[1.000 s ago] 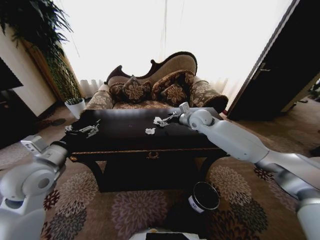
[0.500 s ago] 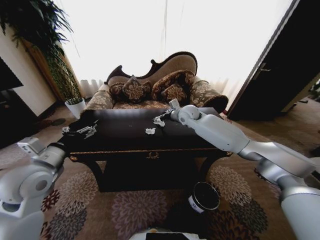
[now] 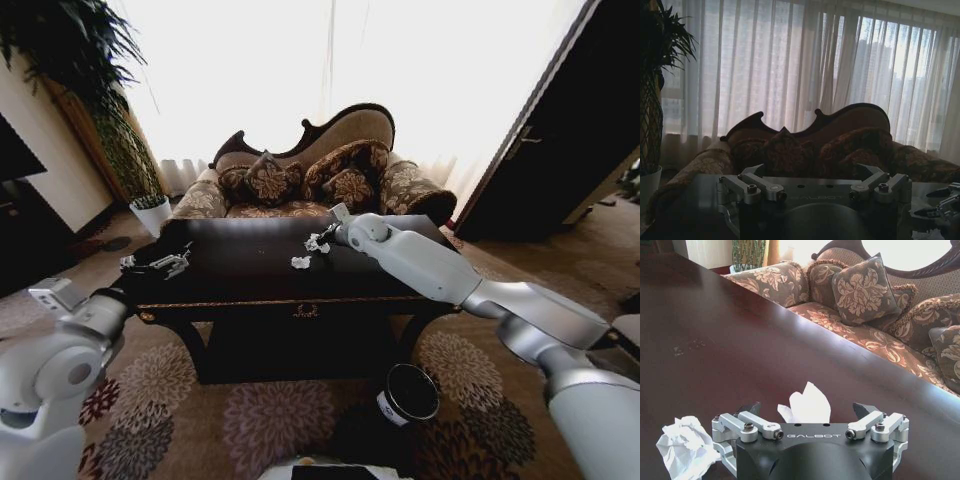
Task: Move to the front of the table and place the trash on the table into the trash bin.
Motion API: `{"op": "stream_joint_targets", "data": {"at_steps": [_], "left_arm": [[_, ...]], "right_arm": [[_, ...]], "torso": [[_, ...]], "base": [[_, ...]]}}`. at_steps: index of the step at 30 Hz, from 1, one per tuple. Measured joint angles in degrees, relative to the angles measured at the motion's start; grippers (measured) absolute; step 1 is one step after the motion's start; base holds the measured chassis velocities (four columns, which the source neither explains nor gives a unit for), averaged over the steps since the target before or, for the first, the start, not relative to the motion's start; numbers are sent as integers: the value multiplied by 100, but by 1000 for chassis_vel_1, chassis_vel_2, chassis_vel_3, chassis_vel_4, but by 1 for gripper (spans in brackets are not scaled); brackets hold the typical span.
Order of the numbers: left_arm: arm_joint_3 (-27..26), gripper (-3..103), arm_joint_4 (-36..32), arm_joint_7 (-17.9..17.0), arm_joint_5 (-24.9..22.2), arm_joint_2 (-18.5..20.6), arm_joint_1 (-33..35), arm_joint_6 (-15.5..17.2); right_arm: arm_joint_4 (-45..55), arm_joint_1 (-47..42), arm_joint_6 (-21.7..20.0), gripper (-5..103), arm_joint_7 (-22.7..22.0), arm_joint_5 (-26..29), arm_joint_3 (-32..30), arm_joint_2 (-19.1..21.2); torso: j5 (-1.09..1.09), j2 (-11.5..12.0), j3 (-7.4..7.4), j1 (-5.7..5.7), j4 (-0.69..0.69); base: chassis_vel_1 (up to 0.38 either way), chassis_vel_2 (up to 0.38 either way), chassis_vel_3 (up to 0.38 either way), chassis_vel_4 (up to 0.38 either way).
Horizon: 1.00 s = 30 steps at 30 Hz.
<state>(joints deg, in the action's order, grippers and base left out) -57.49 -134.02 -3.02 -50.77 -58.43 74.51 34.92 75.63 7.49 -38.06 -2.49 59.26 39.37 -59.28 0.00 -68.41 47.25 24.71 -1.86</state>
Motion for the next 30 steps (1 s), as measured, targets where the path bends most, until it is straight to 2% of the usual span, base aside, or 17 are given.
{"op": "stream_joint_targets", "data": {"at_steps": [2, 5, 7, 10, 11, 15, 18, 23, 24, 25, 26, 28, 30], "left_arm": [[0, 100, 0, 0, 0, 8, 0, 0], [-15, 100, 1, 0, 0, 22, 12, 0], [-21, 100, -1, 0, 0, 22, 22, 0], [-33, 100, -12, 0, -1, 22, 46, 0], [-33, 100, -12, 0, -1, 22, 46, 0], [-40, 100, -21, 0, -1, 12, 56, -1], [-41, 100, -24, 0, -1, 3, 62, -1], [-56, 100, -32, -1, -1, 1, 75, -2], [-62, 100, -33, -1, -1, 3, 80, -2], [-66, 100, -34, -1, -1, 5, 82, -2], [-66, 100, -34, -1, -1, 5, 82, -2], [-67, 100, -34, -1, -1, 7, 85, -3], [-67, 100, -33, -1, -1, 7, 88, -3]], "right_arm": [[12, -34, 2, 101, 7, -5, -5, 9], [36, -104, 11, 85, 14, -36, -22, 13], [36, -116, 19, 85, 15, -44, -24, 13], [30, -123, 60, 69, 62, -50, -32, 25], [30, -123, 60, 69, 62, -50, -32, 25], [47, -93, 80, 47, 110, -49, -34, 45], [55, -97, 88, 41, 112, -50, -34, 48], [66, -150, 107, 20, 112, -76, -34, 47], [67, -153, 110, 20, 112, -84, -34, 47], [69, -153, 113, 15, 112, -88, -34, 49], [69, -153, 113, 15, 112, -88, -34, 49], [78, -150, 121, 4, 113, -89, -34, 64], [93, -142, 131, 2, 112, -88, -34, 76]], "torso": [[0, 0, 0, 0, 0], [0, 0, 0, 0, 1], [0, 0, 0, 0, 1], [0, 0, 0, 0, 1], [0, 0, 0, 0, 1], [0, 0, -1, 0, 1], [0, 0, 0, 0, 1], [0, 0, 0, 0, 1], [0, 0, 0, 0, 1], [0, 0, 0, 0, 1], [0, 0, 0, 0, 1], [0, 0, 0, 0, 1], [0, 0, 0, 0, 1]], "base": [[0, 0, 0, 0], [0, 0, 0, 0], [0, 0, 0, 0], [0, 0, 0, 0], [0, 0, 0, 0], [0, 0, 0, 0], [0, 0, 0, 0], [0, 0, 0, 0], [0, 0, 0, 0], [0, 0, 0, 0], [0, 0, 0, 0], [0, 0, 0, 0], [0, 0, 0, 0]]}}
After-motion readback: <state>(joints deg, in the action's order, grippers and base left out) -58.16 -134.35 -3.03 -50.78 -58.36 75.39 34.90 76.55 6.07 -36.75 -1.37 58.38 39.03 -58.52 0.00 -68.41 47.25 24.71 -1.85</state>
